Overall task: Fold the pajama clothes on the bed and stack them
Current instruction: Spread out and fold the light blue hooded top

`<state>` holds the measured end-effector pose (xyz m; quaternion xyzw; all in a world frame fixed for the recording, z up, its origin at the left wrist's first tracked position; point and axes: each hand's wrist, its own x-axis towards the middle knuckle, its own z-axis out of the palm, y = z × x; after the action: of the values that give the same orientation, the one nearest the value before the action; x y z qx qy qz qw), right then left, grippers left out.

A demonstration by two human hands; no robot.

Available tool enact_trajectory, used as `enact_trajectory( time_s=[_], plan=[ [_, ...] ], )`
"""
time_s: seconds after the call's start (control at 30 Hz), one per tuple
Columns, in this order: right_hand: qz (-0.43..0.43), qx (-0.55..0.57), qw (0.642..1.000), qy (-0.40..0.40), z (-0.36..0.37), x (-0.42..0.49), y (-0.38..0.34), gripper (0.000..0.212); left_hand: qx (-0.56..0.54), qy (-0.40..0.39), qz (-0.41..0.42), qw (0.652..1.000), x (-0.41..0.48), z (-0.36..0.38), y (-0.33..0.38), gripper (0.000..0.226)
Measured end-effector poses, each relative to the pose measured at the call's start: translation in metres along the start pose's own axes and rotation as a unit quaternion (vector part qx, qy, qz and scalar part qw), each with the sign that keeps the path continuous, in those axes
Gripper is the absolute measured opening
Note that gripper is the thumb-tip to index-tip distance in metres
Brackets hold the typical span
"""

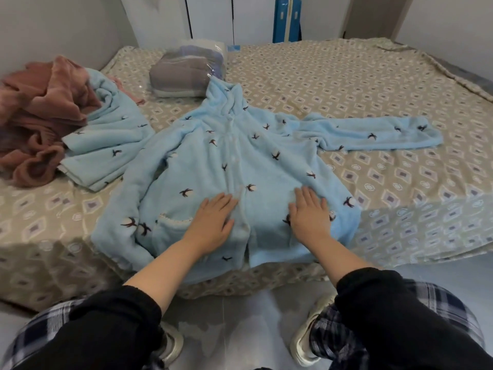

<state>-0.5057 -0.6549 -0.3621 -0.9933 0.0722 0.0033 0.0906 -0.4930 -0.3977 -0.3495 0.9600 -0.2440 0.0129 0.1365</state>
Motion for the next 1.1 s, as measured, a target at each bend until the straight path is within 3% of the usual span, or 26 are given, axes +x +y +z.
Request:
enact_trajectory(
  time_s=[0.1, 0.2, 0.3, 0.43, 0.53, 0.57, 0.67, 0.73, 0.83, 0.97, 1.03, 1.07, 1.1],
  plan=[
    [0.020, 0.027, 0.999, -0.010, -0.005, 0.005, -0.041, 0.060, -0.017, 0.104, -0.056, 0.993, -0.026, -0.011, -0.020, 0.042],
    [-0.114, 0.074, 0.991, -0.007, -0.006, 0.004, -0.080, 0.061, -0.095, 0.179, -0.211, 0.956, -0.060, -0.016, -0.050, 0.043],
    [-0.213, 0.089, 0.970, -0.081, 0.004, 0.003, -0.109, 0.059, -0.198, 0.184, -0.337, 0.902, -0.093, -0.020, -0.077, 0.050],
    [-0.203, -0.005, 0.976, -0.077, 0.020, 0.014, -0.115, 0.058, -0.166, 0.230, -0.383, 0.879, -0.117, -0.044, -0.121, 0.059],
    [-0.179, -0.009, 0.981, -0.077, 0.022, 0.020, -0.117, 0.059, -0.069, 0.251, -0.446, 0.856, -0.122, -0.071, -0.152, 0.057],
    [-0.176, -0.010, 0.981, -0.078, 0.022, 0.020, -0.118, 0.059, -0.043, 0.250, -0.439, 0.862, -0.121, -0.075, -0.154, 0.055],
    [-0.172, -0.008, 0.982, -0.072, 0.023, 0.018, -0.118, 0.059, -0.041, 0.202, -0.324, 0.923, -0.112, -0.062, -0.125, 0.039],
    [-0.172, -0.003, 0.982, -0.077, 0.022, 0.018, -0.117, 0.059, -0.106, 0.161, -0.325, 0.926, -0.105, -0.043, -0.101, 0.033],
    [-0.170, 0.037, 0.980, -0.099, 0.015, 0.020, -0.116, 0.061, -0.230, 0.219, -0.391, 0.864, -0.099, -0.019, -0.075, 0.032],
    [-0.143, 0.192, 0.963, -0.125, 0.003, 0.020, -0.111, 0.051, -0.454, 0.314, -0.449, 0.702, -0.088, -0.020, -0.061, 0.050],
    [-0.118, 0.304, 0.934, -0.147, -0.005, 0.019, -0.105, 0.045, -0.570, 0.249, -0.445, 0.644, -0.085, -0.028, -0.064, 0.044],
    [-0.101, 0.358, 0.915, -0.160, -0.009, 0.018, -0.102, 0.044, -0.616, 0.180, -0.432, 0.633, -0.086, -0.032, -0.064, 0.035],
    [-0.085, 0.398, 0.898, -0.167, -0.013, 0.017, -0.100, 0.044, -0.632, 0.108, -0.415, 0.645, -0.089, -0.037, -0.065, 0.027]
  ],
)
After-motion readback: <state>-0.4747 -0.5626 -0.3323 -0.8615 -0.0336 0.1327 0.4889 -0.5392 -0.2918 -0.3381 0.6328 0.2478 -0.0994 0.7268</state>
